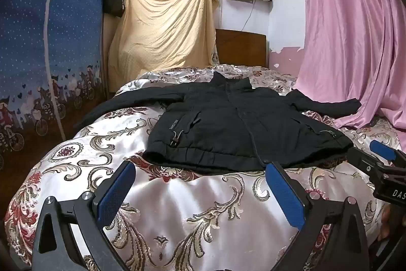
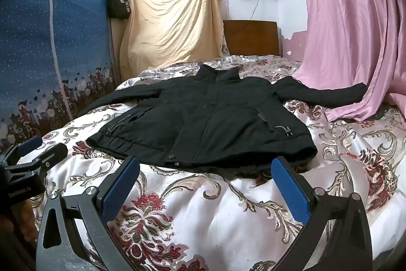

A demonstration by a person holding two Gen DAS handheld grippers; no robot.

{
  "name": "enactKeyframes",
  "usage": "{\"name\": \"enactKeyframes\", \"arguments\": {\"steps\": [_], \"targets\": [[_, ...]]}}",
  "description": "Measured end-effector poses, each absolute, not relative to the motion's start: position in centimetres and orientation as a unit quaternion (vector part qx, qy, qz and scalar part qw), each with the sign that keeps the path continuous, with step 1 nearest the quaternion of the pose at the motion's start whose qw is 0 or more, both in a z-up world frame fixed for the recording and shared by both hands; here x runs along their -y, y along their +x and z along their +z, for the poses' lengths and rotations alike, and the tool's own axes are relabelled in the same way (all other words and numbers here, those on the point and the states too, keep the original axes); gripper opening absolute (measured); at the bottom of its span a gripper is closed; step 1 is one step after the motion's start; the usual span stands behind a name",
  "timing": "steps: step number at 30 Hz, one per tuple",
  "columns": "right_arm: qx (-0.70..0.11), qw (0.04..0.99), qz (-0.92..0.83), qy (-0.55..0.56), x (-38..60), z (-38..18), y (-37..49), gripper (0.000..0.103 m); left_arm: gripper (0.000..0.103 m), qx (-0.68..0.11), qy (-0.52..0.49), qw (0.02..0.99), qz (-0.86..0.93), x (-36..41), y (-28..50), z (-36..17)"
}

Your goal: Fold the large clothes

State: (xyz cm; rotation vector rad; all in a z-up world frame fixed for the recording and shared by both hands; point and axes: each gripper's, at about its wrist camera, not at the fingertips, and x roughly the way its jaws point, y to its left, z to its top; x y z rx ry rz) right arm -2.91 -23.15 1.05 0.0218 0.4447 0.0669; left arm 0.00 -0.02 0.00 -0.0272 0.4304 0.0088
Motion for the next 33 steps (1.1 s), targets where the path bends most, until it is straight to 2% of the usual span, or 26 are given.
{"name": "enactKeyframes", "arguments": {"steps": [33], "targets": [[-0.227,0.973,0.033,0.012,23.17,0.93,-2.91,0.102,0.103,-0.214,-0.013,0.977,0.005,0.02,0.01,0.0]]}}
